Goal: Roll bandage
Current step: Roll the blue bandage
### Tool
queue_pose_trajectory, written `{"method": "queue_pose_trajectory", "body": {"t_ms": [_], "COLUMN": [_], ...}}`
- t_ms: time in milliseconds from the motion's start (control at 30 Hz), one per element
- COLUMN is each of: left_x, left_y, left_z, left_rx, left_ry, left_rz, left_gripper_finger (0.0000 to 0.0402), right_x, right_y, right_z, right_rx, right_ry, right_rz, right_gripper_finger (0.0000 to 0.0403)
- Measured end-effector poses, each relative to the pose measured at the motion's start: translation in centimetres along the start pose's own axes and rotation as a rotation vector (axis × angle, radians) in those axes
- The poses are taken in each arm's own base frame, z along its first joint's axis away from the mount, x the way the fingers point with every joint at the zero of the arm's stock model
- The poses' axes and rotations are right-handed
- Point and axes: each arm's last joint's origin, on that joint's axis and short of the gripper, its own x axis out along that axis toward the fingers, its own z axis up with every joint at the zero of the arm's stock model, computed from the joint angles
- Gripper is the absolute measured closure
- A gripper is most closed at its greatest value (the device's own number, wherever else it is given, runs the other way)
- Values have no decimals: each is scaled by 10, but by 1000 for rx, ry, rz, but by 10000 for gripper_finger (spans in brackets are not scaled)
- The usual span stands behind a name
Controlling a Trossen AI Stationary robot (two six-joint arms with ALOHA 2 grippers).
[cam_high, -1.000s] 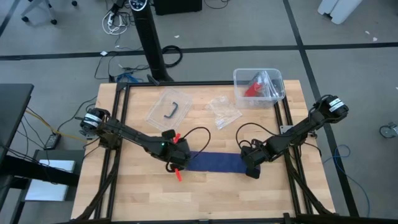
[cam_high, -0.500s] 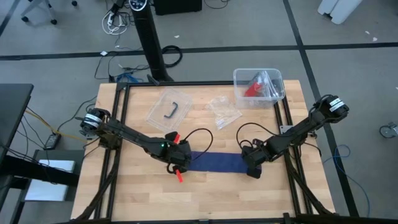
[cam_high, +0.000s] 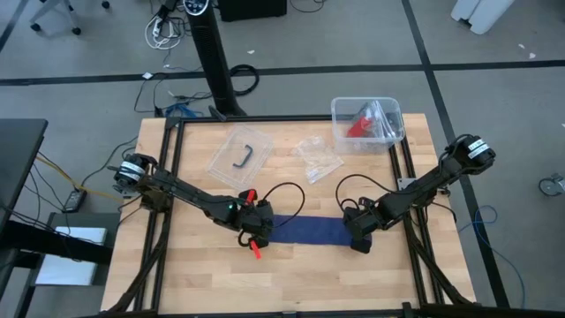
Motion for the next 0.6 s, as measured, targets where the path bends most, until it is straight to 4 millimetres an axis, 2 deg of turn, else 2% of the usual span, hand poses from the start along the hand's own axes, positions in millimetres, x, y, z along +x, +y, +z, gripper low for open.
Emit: {"method": "queue_pose_trajectory", "body": {"t_ms": [267,600], "left_x": [-5,2], "left_y": [12,13], "left_z": [-2,-6], "left_rx": [-33,-50], "left_ry": [42,40], "left_rz": [165,130], "left_gripper_finger": [400,400], "right_x": [0,0], "right_y": [0,0], "right_z": [0,0], "right_rx": [-7,-8], "right_ry": [0,0], "right_rz": [0,1], "right_gripper_finger": [403,403]}}
